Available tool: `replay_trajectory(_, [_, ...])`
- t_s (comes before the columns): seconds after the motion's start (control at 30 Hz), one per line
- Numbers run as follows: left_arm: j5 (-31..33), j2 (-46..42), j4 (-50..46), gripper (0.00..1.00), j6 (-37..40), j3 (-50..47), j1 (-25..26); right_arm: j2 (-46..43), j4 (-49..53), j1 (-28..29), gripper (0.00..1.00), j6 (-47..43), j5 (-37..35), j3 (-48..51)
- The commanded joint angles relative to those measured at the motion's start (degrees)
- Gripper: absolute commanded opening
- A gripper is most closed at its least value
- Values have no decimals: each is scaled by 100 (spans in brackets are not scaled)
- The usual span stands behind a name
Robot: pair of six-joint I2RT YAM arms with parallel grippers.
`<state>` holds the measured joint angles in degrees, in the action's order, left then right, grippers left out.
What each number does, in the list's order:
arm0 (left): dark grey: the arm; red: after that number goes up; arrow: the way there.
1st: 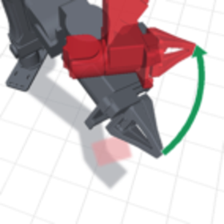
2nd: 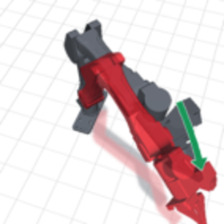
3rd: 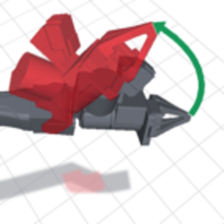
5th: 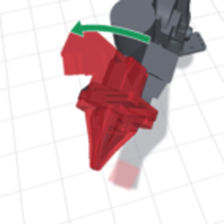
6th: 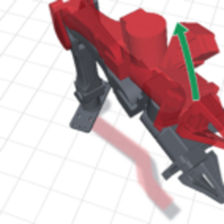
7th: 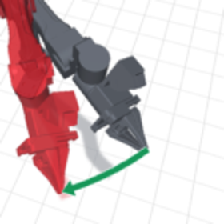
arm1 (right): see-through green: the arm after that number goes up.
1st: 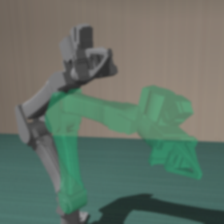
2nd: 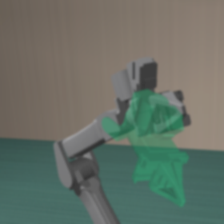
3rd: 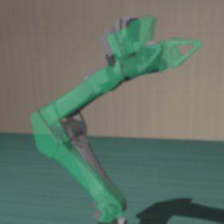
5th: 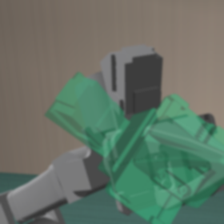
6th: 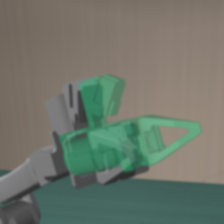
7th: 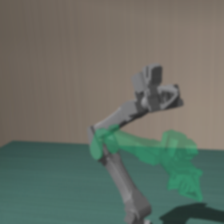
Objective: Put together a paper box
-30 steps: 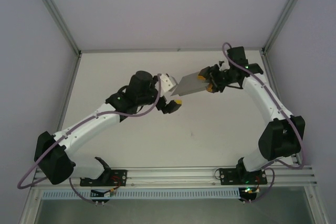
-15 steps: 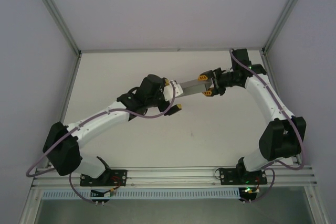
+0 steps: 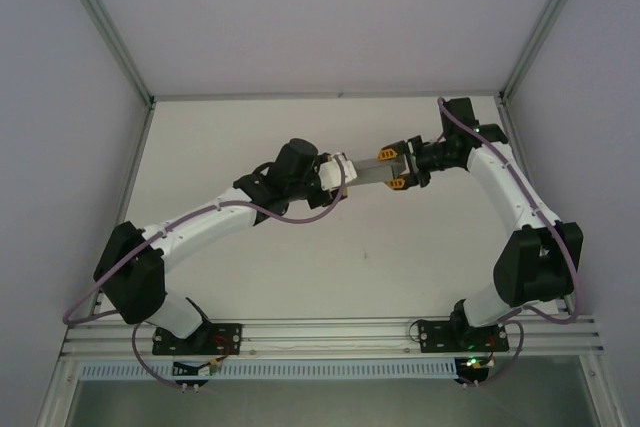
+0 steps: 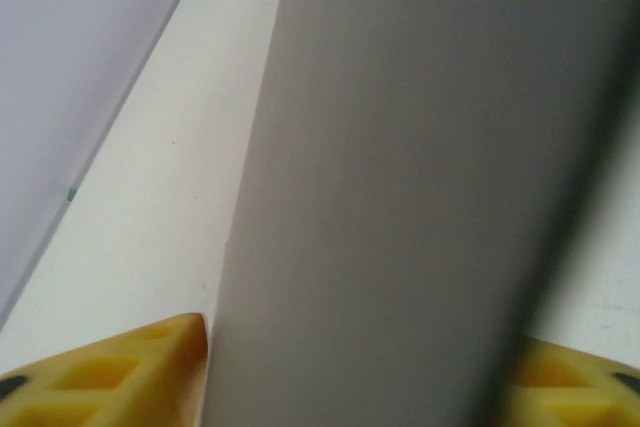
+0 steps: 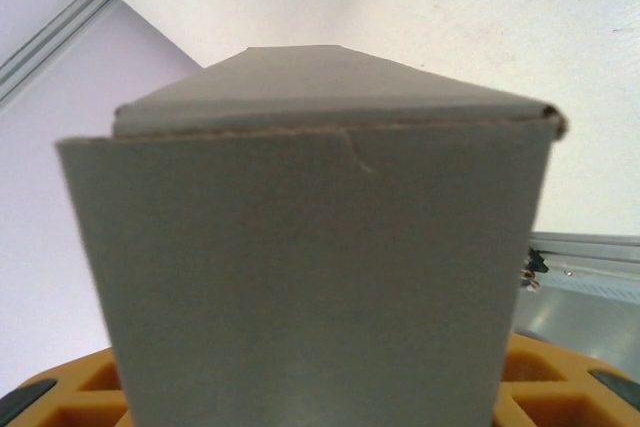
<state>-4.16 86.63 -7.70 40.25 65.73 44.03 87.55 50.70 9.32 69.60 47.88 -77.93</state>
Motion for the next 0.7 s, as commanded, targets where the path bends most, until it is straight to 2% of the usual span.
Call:
replay_trajectory(0.0, [58, 31, -38, 49, 252, 195, 48, -18, 340, 51, 52, -140, 353, -144])
replay_trajectory(0.13, [3, -63, -121, 39, 238, 169, 48, -1, 309, 44, 59, -205, 393, -120])
replay_trajectory(0.17, [-14, -103, -151, 38, 238, 167, 57, -1, 329, 51, 63, -224, 374, -161])
replay_trajectory(0.23, [-53, -191, -231, 36, 203, 141, 54, -26, 210, 35, 65, -312, 315, -176])
replay_trajectory(0.4, [-181, -252, -1266, 34, 153, 435, 45, -152, -147, -65, 81, -878, -343, -419])
replay_trajectory(0.43, [-172, -228, -1525, 33, 116, 534, 50, -240, -263, -112, 88, -1067, -653, -466])
replay_trajectory(0.47, [-157, -177, -1875, 31, 82, 678, 58, -409, -556, -125, 100, -1403, -1100, -408])
replay_trajectory(0.6, [-132, 152, -3339, 31, -16, 1212, 33, -1176, -1655, -132, 100, -3002, -3210, 261])
replay_trajectory(0.67, [-98, 390, -4126, 31, -5, 1525, 2, -1513, -2231, -132, 100, -4007, -3812, 679])
